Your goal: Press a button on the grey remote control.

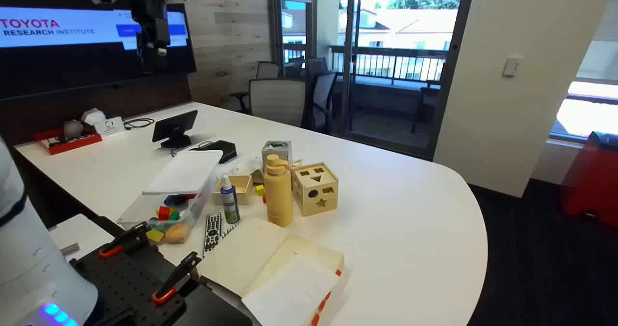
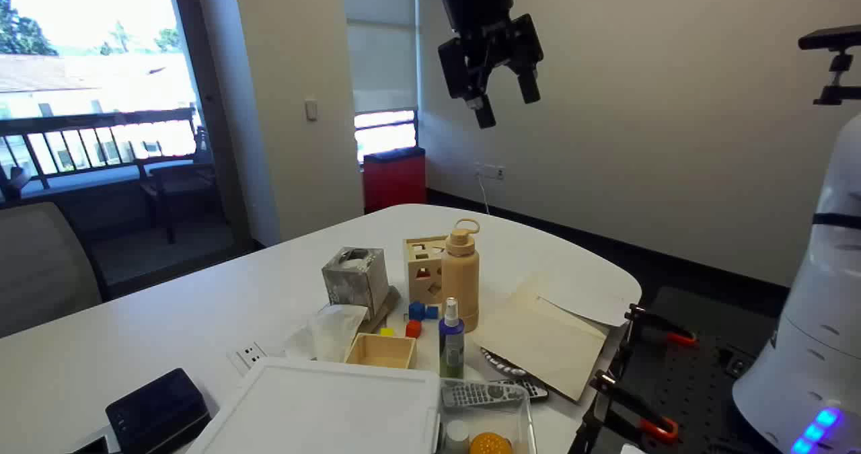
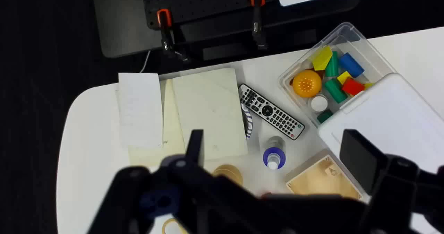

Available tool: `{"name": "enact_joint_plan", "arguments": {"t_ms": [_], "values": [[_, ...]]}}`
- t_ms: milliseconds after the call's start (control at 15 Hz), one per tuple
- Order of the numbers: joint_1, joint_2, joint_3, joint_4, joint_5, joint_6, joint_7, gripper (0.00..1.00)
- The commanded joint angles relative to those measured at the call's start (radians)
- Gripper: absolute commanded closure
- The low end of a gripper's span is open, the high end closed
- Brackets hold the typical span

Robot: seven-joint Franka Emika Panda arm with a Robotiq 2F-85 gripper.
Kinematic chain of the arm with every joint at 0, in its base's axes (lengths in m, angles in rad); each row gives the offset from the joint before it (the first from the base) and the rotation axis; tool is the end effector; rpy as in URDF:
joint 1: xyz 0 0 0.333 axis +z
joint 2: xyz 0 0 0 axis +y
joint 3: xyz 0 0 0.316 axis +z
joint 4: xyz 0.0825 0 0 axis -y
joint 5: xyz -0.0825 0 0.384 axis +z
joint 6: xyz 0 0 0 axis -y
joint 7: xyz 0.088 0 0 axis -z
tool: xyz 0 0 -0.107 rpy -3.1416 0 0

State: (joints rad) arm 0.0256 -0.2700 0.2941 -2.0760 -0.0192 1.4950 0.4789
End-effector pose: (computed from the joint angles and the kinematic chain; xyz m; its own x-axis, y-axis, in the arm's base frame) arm 0.4163 0.1458 0.5163 0.9507 -0.2016 -0.2358 -0.1468 -0.9619 0.2305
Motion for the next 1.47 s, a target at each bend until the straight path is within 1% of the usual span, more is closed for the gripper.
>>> {"name": "enact_joint_plan", "arguments": {"t_ms": [0,67,267,533,600,1000,1200,1400], "values": [[0.031,0.003,-0.027,0.002,-0.006,-0.002,0.007,0.00],[0.031,0.003,-0.027,0.002,-0.006,-0.002,0.007,0.00],[0.030,-0.011,-0.048,-0.018,0.044,0.030,0.028,0.00],[0.013,-0.034,-0.093,-0.080,0.160,0.151,0.115,0.00],[-0.004,-0.002,-0.109,-0.094,0.153,0.204,0.140,0.00],[-0.019,-0.001,-0.168,-0.294,0.233,0.548,0.237,0.00],[-0.018,0.000,-0.171,-0.407,0.257,0.704,0.267,0.00],[-0.018,0.014,-0.166,-0.507,0.261,0.854,0.327,0.00]]}}
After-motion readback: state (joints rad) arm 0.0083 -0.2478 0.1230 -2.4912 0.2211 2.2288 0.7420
